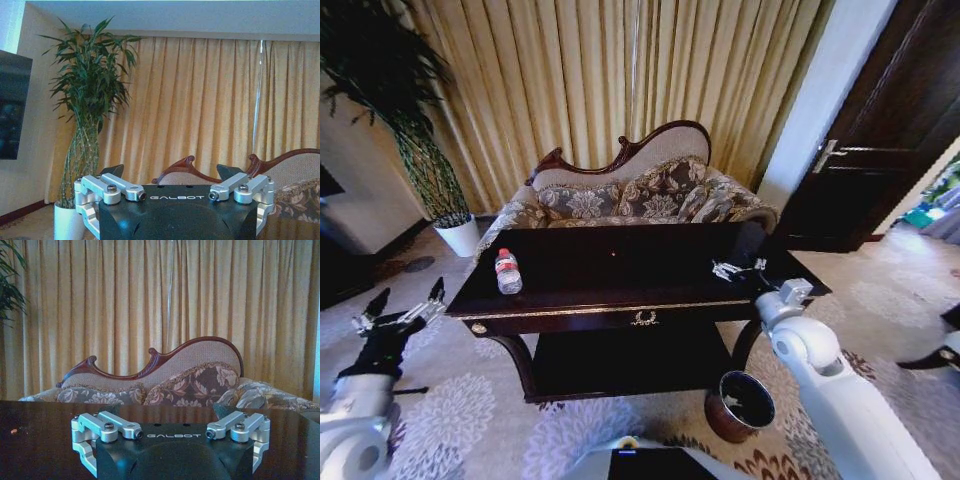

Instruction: Move to the front of the table and place the trash on the table into the trash bin.

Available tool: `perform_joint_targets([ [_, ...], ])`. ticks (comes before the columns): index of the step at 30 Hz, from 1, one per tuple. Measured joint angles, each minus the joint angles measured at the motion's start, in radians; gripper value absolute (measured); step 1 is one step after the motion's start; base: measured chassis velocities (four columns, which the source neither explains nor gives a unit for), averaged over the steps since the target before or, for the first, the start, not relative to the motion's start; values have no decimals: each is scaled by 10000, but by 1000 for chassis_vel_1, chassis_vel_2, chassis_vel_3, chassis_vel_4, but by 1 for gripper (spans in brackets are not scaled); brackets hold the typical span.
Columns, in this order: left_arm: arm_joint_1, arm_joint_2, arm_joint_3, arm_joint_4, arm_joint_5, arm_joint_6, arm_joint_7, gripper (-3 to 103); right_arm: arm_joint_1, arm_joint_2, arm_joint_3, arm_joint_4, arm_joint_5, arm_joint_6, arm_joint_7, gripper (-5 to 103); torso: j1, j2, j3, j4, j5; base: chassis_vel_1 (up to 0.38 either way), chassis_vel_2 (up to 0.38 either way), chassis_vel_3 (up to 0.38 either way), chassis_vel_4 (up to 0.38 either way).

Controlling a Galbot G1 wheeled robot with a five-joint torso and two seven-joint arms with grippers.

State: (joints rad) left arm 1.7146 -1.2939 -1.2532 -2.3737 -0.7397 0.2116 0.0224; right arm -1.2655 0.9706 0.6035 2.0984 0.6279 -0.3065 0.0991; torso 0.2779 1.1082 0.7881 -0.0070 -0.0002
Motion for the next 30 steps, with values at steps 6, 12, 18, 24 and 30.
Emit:
perform_joint_targets([
  [6, -828, 1166, 271, -82, -475, 1442, -1692, 100, 10, 44, -277, -101, -209, 24, 217, 100, 5, -3, 2, -3, -1, 0, 0, 0, 0],
  [12, -1685, 2579, 712, 126, -2024, 3028, -3992, 100, -38, 231, -540, -125, -454, 31, 245, 100, 5, -3, 2, -2, 1, 0, 0, 0, 0],
  [18, -2064, 3703, 1018, 1043, -2316, 3065, -4008, 100, -48, 230, -592, -139, -486, 34, 248, 100, 4, -3, 2, 3, -2, 0, 0, 0, 0],
  [24, -3436, 4827, 2271, 1854, -2983, 3380, -4740, 100, -118, 224, -607, -174, -494, 35, 251, 100, 5, -3, 3, -1, -1, 0, 0, 0, 0],
  [30, -4530, 4952, 4214, 1726, -3699, 3871, -6615, 100, -184, 222, -516, -283, -462, 35, 259, 100, 5, -3, 3, -2, 2, 0, 0, 0, 0],
])
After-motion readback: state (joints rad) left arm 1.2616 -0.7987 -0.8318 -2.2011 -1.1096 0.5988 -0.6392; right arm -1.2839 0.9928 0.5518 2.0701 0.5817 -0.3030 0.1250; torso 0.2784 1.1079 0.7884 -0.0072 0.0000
